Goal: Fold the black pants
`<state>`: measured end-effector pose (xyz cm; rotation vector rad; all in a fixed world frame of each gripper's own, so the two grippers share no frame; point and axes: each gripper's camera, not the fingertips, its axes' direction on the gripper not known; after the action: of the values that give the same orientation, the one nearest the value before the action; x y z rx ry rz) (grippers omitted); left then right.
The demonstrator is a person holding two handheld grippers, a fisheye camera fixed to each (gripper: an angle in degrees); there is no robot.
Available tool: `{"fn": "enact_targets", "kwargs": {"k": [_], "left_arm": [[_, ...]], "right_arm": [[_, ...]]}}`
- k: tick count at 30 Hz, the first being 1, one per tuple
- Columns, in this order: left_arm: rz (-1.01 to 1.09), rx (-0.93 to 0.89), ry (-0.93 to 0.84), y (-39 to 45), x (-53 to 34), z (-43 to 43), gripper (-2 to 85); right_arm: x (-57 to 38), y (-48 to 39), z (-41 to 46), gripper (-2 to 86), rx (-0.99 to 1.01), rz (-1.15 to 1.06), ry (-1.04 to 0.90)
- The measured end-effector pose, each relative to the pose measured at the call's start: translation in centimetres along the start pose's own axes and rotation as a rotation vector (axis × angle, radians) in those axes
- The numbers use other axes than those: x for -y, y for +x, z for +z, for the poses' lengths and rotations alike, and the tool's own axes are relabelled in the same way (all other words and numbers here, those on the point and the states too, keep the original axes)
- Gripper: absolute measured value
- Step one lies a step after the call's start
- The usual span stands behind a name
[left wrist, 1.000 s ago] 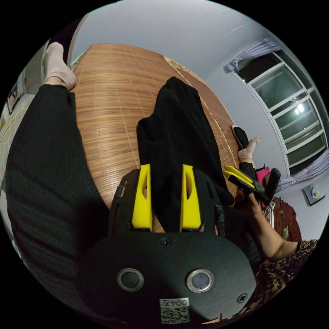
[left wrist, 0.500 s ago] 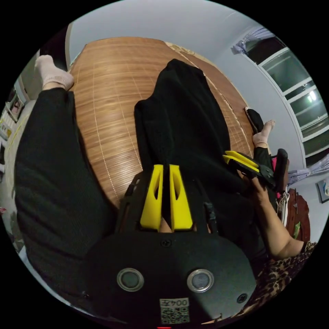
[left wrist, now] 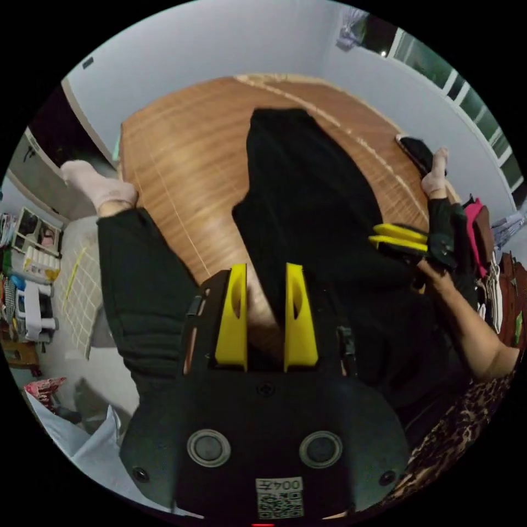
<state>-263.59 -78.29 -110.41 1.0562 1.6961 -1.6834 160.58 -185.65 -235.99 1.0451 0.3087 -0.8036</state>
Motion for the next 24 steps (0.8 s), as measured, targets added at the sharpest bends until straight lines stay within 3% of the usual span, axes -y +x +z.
{"fn": "enact_targets", "kwargs": {"k": [4,11,18,24], "left_arm": [[0.051,-0.091,0.145,2.3,2.7,2.7,9.0],[0.000,-0.001,0.044,2.5,4.8,12.4,12.4],[0.036,0.024,0.089,3.6,3.9,13.2,13.0],[0.043,-0.003,0.104,3.7,3.5,13.8,13.4]], "right_arm": [[0.8,1.9,0.5,10.0,0.038,0.036,0.018],[2.5,4.6,1.4,9.0,0.053,0.058,0.022],[4.6,7.4,2.3,9.6,0.072,0.062,0.008],[7.8,14.5,0.0,10.0,0.378,0.266,0.107]]}}
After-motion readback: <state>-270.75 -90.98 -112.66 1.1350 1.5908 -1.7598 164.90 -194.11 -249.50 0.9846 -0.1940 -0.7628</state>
